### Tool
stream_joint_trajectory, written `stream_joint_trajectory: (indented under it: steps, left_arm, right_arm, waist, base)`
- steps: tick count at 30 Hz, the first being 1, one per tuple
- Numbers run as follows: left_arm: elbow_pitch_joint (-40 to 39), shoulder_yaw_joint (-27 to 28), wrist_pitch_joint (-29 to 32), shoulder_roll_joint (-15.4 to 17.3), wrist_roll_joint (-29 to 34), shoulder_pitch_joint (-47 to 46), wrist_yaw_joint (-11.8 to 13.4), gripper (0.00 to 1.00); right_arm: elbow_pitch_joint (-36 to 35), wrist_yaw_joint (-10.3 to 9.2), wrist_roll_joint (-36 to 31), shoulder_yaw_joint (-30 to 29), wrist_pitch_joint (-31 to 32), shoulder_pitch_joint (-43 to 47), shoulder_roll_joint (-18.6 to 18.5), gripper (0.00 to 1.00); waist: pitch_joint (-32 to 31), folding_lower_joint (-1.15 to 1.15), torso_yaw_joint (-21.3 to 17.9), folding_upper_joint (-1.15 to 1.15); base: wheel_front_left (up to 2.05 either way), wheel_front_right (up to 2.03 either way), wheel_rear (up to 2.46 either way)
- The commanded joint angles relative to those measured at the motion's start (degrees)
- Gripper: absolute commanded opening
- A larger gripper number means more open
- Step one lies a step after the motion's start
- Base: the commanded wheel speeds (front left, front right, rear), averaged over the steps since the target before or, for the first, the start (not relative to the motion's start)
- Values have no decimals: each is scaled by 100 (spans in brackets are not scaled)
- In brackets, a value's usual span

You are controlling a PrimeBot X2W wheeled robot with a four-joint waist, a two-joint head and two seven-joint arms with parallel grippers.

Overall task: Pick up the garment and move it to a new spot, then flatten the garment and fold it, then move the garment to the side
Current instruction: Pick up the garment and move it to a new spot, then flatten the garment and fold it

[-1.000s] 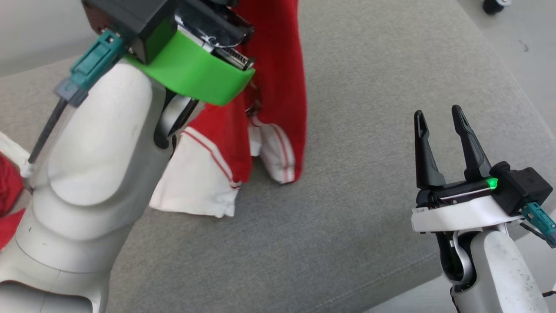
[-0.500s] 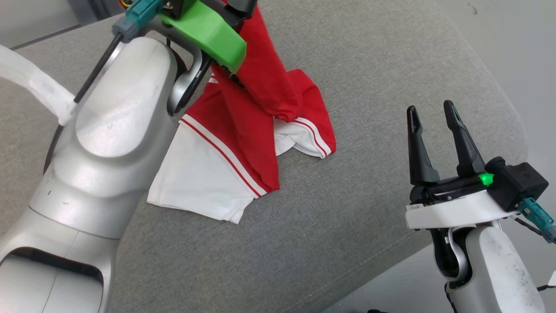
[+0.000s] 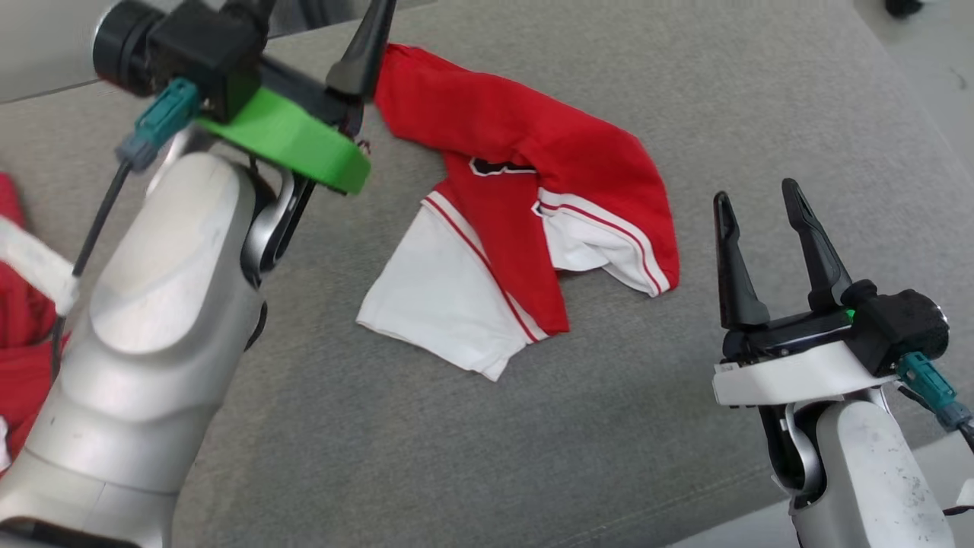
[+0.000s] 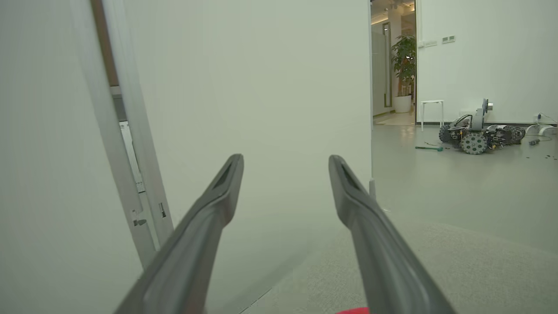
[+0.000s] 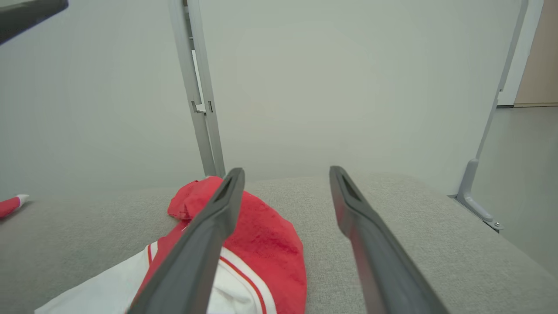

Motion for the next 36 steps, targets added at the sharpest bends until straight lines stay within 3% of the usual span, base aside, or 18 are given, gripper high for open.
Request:
stream_joint_trajectory:
  steps: [1,8,14,18,24,36]
  left_arm:
    - [-172,73,-23,95,-25,334,76,100]
    - [-1361,737,-19,300,-142,2116,455,100]
    - [-1810,1256,-20,-112,-352,3580,528,100]
    - [-1891,1418,-20,-418,-82,4257,517,100]
    - [-1902,1704,-20,-817,170,4699,378,100]
    - [-1773,1858,-20,-1005,541,4332,106,100]
  right_arm:
    - [24,0,-87,-4,-20,89,-12,100]
    - [87,0,-302,81,-20,285,-13,100]
    - [157,0,-355,84,-20,524,-12,100]
    - [211,0,-347,99,-20,662,-12,100]
    - [257,0,-328,136,-20,782,-12,100]
    - [882,0,-511,652,88,500,-12,100]
  waist:
    - [-499,0,758,0]
    - [-760,0,1220,0]
    - [-959,0,1428,0]
    - [-1038,0,1469,0]
    - [-1053,0,1510,0]
    - [-750,0,2095,0]
  base:
    - [0,0,0]
    - [0,0,0]
    - [0,0,0]
    - [0,0,0]
    - [0,0,0]
    - [0,0,0]
